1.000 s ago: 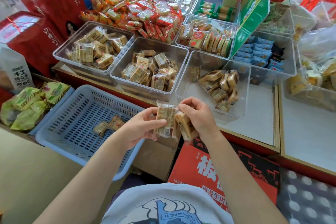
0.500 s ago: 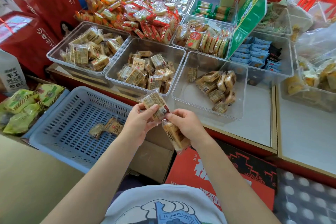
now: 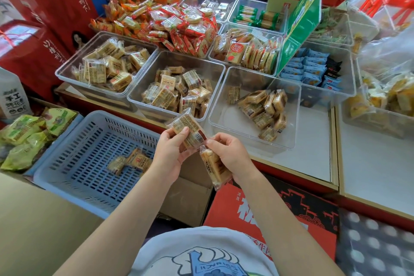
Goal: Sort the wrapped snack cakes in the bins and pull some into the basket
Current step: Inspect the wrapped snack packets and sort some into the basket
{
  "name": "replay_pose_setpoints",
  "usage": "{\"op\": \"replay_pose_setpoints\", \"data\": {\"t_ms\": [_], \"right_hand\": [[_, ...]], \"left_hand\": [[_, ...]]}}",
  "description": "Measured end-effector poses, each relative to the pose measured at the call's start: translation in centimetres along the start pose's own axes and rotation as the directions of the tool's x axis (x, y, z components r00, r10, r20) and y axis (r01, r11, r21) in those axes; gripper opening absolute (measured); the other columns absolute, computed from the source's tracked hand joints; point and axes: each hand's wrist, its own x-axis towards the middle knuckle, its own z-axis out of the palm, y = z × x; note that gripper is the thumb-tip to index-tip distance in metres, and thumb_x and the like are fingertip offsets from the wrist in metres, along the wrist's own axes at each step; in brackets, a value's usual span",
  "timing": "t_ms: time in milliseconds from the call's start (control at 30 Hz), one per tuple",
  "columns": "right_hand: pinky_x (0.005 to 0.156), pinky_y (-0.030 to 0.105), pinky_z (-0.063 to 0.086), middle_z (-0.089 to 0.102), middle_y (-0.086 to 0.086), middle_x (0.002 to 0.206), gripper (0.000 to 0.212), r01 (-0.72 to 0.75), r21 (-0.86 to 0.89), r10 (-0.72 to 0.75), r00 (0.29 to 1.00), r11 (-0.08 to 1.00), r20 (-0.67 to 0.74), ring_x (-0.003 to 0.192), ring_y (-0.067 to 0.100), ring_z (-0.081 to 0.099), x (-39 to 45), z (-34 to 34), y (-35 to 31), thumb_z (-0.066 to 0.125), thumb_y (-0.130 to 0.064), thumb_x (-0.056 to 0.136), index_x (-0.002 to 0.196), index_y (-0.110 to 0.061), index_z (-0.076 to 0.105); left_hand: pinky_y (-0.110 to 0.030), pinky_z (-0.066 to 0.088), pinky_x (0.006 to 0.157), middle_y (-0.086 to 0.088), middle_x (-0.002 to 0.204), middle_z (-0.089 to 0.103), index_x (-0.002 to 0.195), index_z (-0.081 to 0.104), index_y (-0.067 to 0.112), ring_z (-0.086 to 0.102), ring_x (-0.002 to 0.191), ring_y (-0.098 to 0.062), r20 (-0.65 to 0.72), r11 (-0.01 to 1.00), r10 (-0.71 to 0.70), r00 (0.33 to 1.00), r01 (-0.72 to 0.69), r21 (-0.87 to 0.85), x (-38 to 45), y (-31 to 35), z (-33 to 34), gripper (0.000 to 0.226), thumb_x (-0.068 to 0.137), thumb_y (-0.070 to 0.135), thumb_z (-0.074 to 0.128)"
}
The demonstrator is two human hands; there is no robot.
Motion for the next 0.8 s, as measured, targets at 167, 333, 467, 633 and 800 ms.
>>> {"op": "replay_pose_setpoints", "data": {"t_ms": [167,333,467,633,800], "right_hand": [[0.073,0.037,0.056,0.067,0.003,0.078,0.031,0.005,0.042,-0.001,0.996,0.999,-0.095,0.071,0.016,0.064,0.4,-0.6,0.3,0.067,-0.044,0.095,0.086,-0.015,0.063],[0.079,0.042,0.059,0.069,0.001,0.085,0.042,0.045,0.015,-0.043,0.992,0.999,-0.118,0.080,0.019,0.068,0.3,0.0,0.0,0.063,-0.052,0.096,0.098,-0.011,0.064],[0.088,0.054,0.059,0.070,0.007,0.104,0.027,-0.006,0.066,0.009,0.998,0.998,-0.056,0.099,0.027,0.070,0.2,0.5,-0.1,0.054,-0.046,0.102,0.107,-0.020,0.061],[0.094,0.048,0.058,0.066,0.010,0.106,0.014,0.003,0.162,-0.006,1.000,0.987,0.019,0.101,0.025,0.067,0.3,-0.1,-0.1,0.053,-0.021,0.105,0.114,-0.013,0.061],[0.088,0.048,0.061,0.068,0.006,0.089,0.009,0.041,0.092,-0.038,0.999,0.995,-0.038,0.088,0.023,0.069,0.4,-0.3,0.0,0.063,-0.016,0.100,0.095,-0.009,0.065]], "left_hand": [[-0.033,0.062,0.070,-0.014,0.124,0.067,0.127,0.049,0.018,0.071,0.107,-0.031,0.012,0.972,0.014,1.000,-0.016,0.236,0.4,0.2,-1.3,0.034,0.098,0.012,0.066],[-0.042,0.062,0.088,-0.012,0.123,0.069,0.134,0.045,0.022,0.072,0.109,-0.024,0.262,0.906,-0.160,0.952,0.036,0.422,-1.0,-1.2,-0.4,0.075,0.072,0.042,0.082],[-0.042,0.061,0.089,-0.009,0.118,0.071,0.133,0.045,0.023,0.073,0.105,-0.023,0.190,0.892,-0.047,0.981,-0.045,0.449,-0.9,-1.3,-0.3,0.072,0.075,0.038,0.085],[-0.041,0.060,0.087,-0.009,0.113,0.071,0.121,0.050,0.026,0.072,0.103,-0.025,0.129,0.900,0.018,0.991,-0.072,0.430,-0.6,-0.9,-1.6,0.042,0.089,0.023,0.078],[-0.038,0.059,0.082,-0.009,0.109,0.075,0.119,0.051,0.026,0.073,0.103,-0.026,0.176,0.894,0.029,0.984,-0.104,0.436,-0.8,-1.0,-2.3,0.040,0.089,0.016,0.077]]}}
